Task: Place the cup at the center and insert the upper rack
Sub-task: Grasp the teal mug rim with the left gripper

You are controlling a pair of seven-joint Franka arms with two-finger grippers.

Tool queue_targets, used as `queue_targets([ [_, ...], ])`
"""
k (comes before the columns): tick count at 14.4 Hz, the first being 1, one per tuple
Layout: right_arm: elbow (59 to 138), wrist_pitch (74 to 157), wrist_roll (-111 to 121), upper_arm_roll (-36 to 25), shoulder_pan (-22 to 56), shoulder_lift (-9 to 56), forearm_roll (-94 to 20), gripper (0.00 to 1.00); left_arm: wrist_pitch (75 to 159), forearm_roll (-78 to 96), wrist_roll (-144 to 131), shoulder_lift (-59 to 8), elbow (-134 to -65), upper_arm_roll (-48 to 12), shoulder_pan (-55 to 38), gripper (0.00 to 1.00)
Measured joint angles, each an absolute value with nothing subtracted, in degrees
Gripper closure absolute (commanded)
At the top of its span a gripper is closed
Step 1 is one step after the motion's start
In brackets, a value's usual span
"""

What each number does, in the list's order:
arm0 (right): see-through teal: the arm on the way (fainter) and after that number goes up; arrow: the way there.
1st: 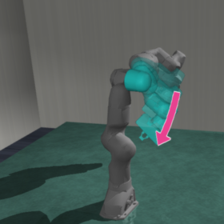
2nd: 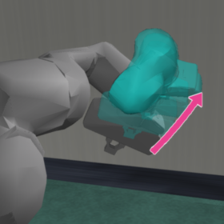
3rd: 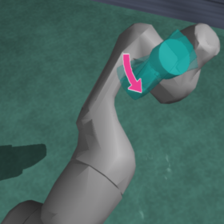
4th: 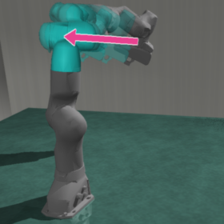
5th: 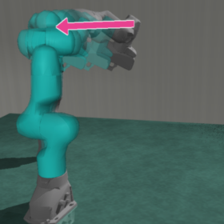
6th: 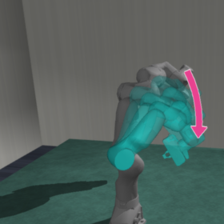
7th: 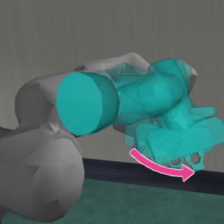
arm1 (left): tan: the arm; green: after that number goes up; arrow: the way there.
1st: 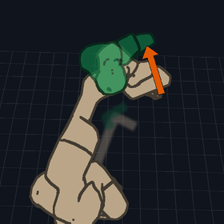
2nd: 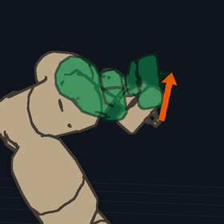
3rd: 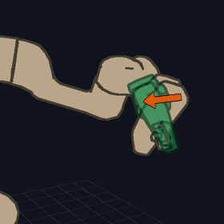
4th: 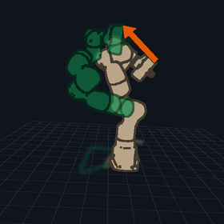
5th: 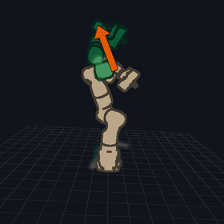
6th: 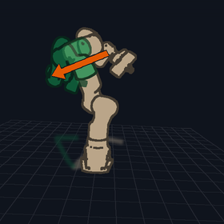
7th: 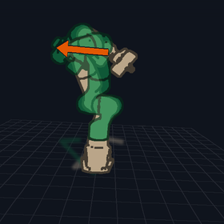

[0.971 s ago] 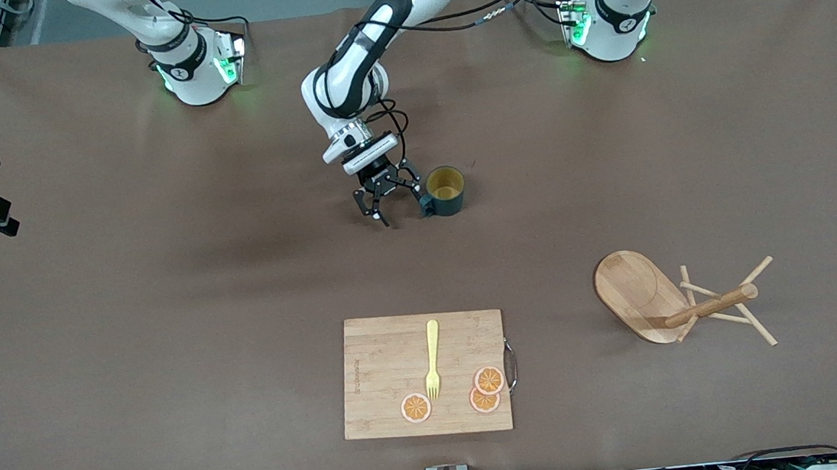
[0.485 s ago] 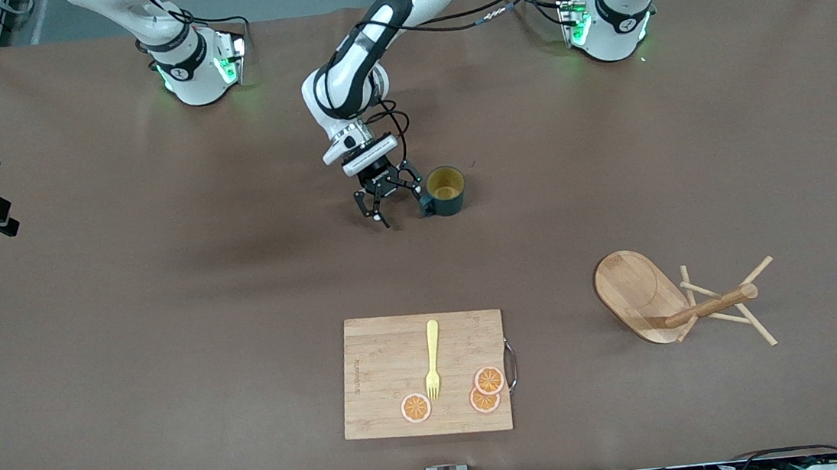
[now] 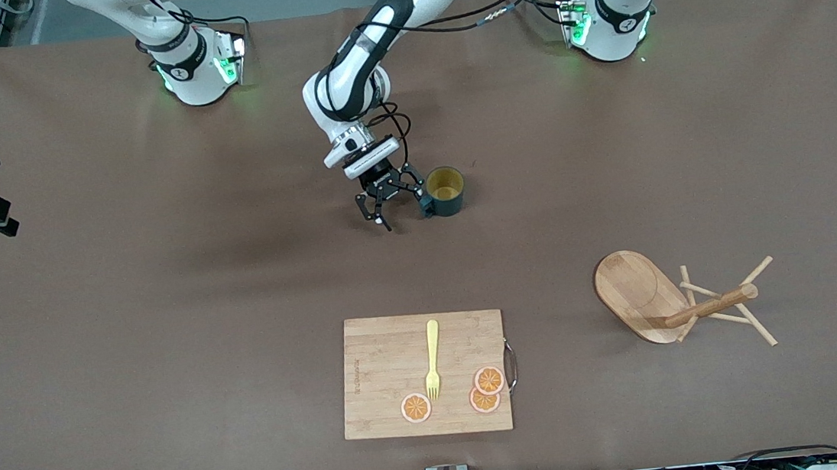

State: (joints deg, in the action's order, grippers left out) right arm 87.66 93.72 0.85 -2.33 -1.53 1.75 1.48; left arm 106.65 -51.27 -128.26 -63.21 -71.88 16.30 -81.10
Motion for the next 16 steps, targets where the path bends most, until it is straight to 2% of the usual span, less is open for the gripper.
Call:
queue_targets([
  [10,87.7,93.7,0.9,-2.3,-1.5,1.7,1.5,0.00,107.6,-51.3,-128.3,-63.9,-71.9,16.7,-80.4,0.05],
  [13,87.7,93.7,0.9,-2.3,-1.5,1.7,1.5,0.00,107.9,-51.3,-128.3,-63.9,-71.9,16.7,-80.0,0.20],
  [16,87.7,93.7,0.9,-2.3,-1.5,1.7,1.5,0.00,108.0,-51.3,-128.2,-64.0,-71.9,16.7,-79.6,0.42],
])
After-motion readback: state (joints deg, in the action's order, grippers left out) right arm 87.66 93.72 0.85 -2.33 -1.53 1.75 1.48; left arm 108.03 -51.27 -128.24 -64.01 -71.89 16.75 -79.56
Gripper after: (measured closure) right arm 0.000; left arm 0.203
